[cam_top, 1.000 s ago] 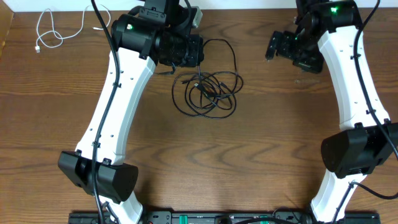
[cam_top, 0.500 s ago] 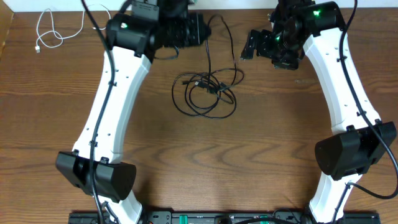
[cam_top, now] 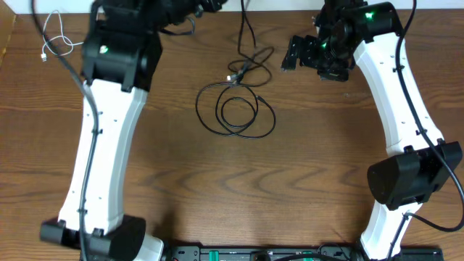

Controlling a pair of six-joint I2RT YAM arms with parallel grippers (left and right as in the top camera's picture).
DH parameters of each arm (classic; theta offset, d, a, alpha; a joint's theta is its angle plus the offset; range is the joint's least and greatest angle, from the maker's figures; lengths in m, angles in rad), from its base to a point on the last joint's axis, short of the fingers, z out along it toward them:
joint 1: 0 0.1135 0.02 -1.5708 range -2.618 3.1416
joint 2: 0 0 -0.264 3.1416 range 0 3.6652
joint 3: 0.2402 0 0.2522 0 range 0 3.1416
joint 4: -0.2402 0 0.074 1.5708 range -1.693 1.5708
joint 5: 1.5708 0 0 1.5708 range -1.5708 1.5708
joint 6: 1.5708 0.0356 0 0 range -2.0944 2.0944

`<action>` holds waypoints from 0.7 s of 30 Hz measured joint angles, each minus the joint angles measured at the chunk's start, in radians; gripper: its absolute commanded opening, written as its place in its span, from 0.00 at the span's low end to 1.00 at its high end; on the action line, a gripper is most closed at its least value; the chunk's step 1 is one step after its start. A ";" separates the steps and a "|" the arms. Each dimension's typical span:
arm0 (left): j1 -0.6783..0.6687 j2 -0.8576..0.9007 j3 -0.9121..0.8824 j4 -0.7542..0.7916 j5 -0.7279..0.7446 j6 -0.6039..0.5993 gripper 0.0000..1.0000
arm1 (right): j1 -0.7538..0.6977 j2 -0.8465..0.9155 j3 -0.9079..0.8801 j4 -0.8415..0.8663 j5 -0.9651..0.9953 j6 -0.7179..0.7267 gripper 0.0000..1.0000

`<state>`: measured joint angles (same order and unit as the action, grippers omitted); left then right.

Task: Untangle cables
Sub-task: 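Lift the grasped black cable strand upward out of the bundle with the left gripper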

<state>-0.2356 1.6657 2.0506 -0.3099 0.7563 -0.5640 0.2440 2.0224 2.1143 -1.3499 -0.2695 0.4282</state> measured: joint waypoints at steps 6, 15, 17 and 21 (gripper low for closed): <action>0.000 -0.056 0.000 0.067 0.003 -0.047 0.07 | 0.018 0.000 -0.050 0.035 0.000 -0.003 0.99; 0.000 -0.059 0.000 0.106 0.023 -0.179 0.07 | 0.023 0.000 -0.096 0.063 0.000 -0.004 0.99; 0.000 -0.059 0.000 0.107 0.028 -0.150 0.07 | 0.023 0.000 -0.096 0.063 0.000 -0.004 0.99; -0.002 -0.061 0.002 -0.028 -0.024 -0.002 0.08 | 0.023 0.000 -0.096 0.064 -0.002 -0.004 0.99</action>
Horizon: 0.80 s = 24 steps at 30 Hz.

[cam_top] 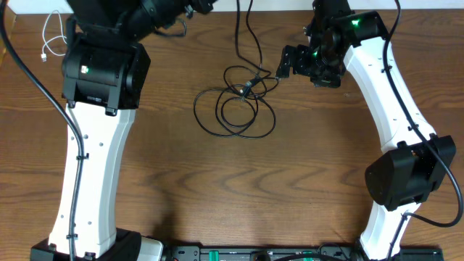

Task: Untangle cables
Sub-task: 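Lift the grasped black cable strand upward out of the bundle with the left gripper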

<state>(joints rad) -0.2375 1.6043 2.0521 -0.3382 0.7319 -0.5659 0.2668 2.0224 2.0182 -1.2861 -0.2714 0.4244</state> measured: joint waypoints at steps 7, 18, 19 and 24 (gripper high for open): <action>0.000 0.017 -0.001 0.005 -0.066 0.046 0.07 | 0.000 0.000 0.000 0.036 -0.023 -0.008 0.99; 0.000 0.004 -0.001 0.037 -0.071 -0.044 0.07 | 0.027 0.000 -0.005 0.272 -0.094 -0.009 0.99; 0.000 0.004 -0.001 0.037 -0.066 -0.048 0.07 | 0.037 0.000 -0.006 0.293 -0.095 -0.009 0.99; 0.000 0.004 -0.001 0.051 -0.037 -0.083 0.08 | 0.087 0.000 -0.025 0.371 -0.057 0.013 0.99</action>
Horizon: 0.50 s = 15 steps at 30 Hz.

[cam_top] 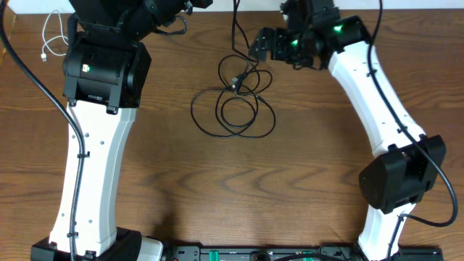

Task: Untangle cables

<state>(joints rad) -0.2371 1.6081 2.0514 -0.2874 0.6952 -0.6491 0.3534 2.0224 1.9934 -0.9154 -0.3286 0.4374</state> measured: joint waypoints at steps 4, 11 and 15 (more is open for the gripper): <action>0.000 0.000 0.000 -0.003 0.021 -0.024 0.07 | 0.012 0.011 -0.007 0.041 0.040 0.050 0.99; 0.000 0.000 0.000 0.006 0.037 -0.055 0.08 | 0.002 0.092 -0.007 0.060 0.016 0.074 0.86; 0.000 0.000 0.000 0.022 0.040 -0.062 0.08 | 0.014 0.154 -0.008 0.059 -0.051 0.076 0.75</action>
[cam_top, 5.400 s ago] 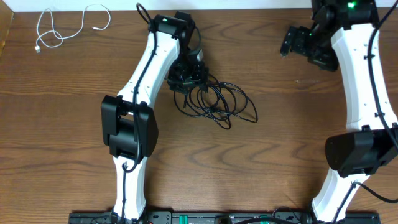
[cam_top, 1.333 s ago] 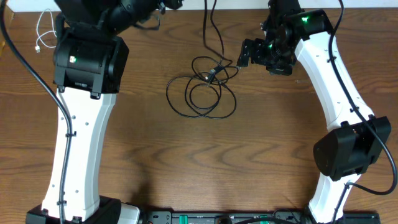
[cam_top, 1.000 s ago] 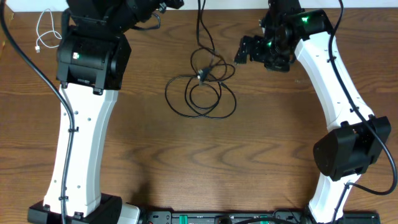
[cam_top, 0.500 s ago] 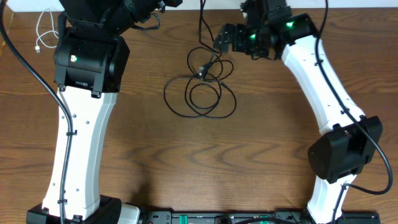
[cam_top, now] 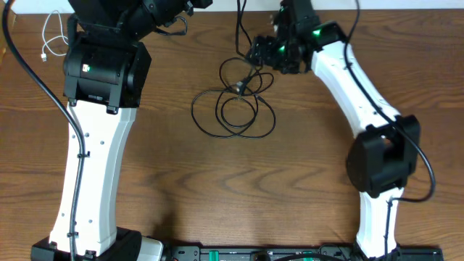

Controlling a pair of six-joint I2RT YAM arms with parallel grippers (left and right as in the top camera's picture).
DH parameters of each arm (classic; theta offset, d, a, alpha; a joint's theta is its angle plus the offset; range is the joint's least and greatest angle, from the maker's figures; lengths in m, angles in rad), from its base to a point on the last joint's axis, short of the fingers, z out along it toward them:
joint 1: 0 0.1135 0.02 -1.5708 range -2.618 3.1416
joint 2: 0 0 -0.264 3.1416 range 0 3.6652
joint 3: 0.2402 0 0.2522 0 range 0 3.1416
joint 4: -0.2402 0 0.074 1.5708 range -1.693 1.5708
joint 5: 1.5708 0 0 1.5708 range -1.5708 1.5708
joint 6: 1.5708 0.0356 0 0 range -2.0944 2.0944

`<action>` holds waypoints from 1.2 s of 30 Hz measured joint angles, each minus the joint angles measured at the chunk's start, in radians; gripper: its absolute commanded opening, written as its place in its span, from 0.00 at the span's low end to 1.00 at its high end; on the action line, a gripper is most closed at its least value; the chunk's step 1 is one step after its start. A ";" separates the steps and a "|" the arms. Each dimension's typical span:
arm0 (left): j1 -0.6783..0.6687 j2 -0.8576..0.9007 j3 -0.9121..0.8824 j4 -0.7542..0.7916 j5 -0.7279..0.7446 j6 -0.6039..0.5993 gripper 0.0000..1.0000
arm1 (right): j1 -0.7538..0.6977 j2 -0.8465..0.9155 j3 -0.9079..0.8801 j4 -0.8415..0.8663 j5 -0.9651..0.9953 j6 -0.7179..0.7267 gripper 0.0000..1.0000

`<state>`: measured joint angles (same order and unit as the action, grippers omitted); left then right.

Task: Untangle cables

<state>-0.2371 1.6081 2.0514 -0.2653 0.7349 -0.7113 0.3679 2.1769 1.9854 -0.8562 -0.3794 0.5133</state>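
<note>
A black cable (cam_top: 232,109) lies in tangled loops on the middle of the table. One strand (cam_top: 238,25) of it rises to the top edge of the overhead view. My right gripper (cam_top: 255,55) hovers over the upper loop, its fingers apparently apart, with nothing seen gripped between them. My left arm's dark wrist (cam_top: 170,11) sits at the top edge left of the rising strand. Its fingers are cut off by the frame, so I cannot say whether they hold the strand.
A thin white cable (cam_top: 51,36) lies at the far left corner, behind the left arm. The left arm's white links (cam_top: 94,167) span the left side of the table, the right arm's links (cam_top: 362,94) the right. The wooden table (cam_top: 239,188) shows in front.
My right gripper has shifted a little left and nearer, from beside the rising strand to over the cable's upper loop. The left arm and the loops lie as before.
At first my right gripper was well right of the tangle, and the left arm reached in from the left. Then the left arm had drawn back to the far edge. The upper loops had shifted slightly, and the right gripper stood closer at each moment until over the top loop.
</note>
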 measured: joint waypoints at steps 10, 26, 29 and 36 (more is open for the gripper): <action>0.024 0.000 0.000 0.005 -0.017 -0.003 0.08 | 0.046 0.090 -0.005 -0.101 -0.009 -0.002 0.53; 0.220 0.000 0.000 0.003 -0.091 -0.056 0.07 | -0.059 0.084 -0.006 -0.344 0.211 -0.027 0.66; 0.218 0.000 0.000 0.003 -0.091 -0.058 0.07 | -0.060 0.062 -0.006 -0.342 0.218 -0.045 0.82; 0.217 0.000 0.000 0.004 -0.137 -0.067 0.07 | -0.060 -0.021 -0.006 -0.352 0.220 -0.067 0.99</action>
<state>-0.0196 1.6081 2.0514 -0.2615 0.5980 -0.7780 0.3080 2.1559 1.9789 -1.2079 -0.1593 0.4465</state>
